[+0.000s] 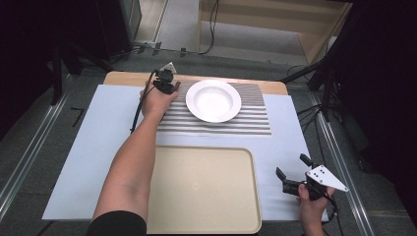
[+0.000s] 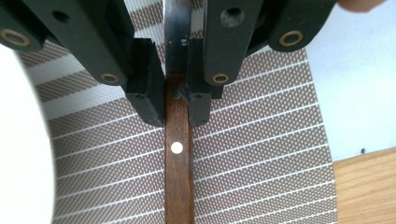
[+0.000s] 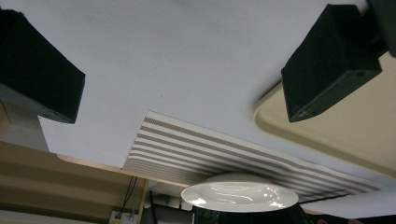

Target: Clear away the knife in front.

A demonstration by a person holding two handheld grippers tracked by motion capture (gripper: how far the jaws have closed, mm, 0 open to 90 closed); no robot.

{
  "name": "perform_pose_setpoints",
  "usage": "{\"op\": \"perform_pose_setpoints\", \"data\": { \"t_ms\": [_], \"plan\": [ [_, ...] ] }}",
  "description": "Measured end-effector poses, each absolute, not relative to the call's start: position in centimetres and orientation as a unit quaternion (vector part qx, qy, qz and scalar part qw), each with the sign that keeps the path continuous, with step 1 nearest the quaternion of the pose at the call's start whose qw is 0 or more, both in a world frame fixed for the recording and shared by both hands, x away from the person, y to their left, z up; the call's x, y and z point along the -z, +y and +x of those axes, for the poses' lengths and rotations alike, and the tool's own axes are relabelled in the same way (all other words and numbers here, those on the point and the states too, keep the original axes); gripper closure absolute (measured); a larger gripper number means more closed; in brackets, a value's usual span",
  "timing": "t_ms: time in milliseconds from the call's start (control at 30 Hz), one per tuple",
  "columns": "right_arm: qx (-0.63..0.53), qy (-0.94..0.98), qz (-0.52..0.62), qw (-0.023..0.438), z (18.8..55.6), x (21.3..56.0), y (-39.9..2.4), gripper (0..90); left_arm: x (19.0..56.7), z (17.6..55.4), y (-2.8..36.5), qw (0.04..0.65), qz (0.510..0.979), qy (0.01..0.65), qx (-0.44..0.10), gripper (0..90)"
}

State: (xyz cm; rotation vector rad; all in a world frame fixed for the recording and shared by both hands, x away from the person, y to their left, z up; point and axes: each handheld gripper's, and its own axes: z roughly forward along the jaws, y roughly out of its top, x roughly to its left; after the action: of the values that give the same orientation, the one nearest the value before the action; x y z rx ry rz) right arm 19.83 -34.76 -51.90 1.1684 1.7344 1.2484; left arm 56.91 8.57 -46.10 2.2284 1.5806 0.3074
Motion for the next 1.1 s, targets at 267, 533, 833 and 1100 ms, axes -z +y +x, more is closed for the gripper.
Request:
{"op": "perform_pose_setpoints", "data": {
  "t_ms": [267, 533, 833, 1100],
  "plan": [
    [-0.480, 0.669, 0.449, 0.346, 19.9, 51.9, -34.8, 0.0, 44.6, 55.5, 9.8, 0.221, 0.793, 0.558, -0.106, 77.0],
    [-0.478, 0.669, 0.451, 0.346, 19.9, 51.9, -34.8, 0.0, 43.7, 53.7, 11.2, 0.230, 0.795, 0.553, -0.101, 77.0],
    [-0.478, 0.670, 0.450, 0.347, 19.9, 51.9, -34.7, 0.0, 42.6, 51.1, 12.1, 0.252, 0.809, 0.523, -0.091, 77.0],
    [-0.476, 0.670, 0.451, 0.347, 19.9, 51.9, -34.7, 0.0, 41.8, 48.6, 12.3, 0.259, 0.824, 0.495, -0.091, 77.0]
  ]
}}
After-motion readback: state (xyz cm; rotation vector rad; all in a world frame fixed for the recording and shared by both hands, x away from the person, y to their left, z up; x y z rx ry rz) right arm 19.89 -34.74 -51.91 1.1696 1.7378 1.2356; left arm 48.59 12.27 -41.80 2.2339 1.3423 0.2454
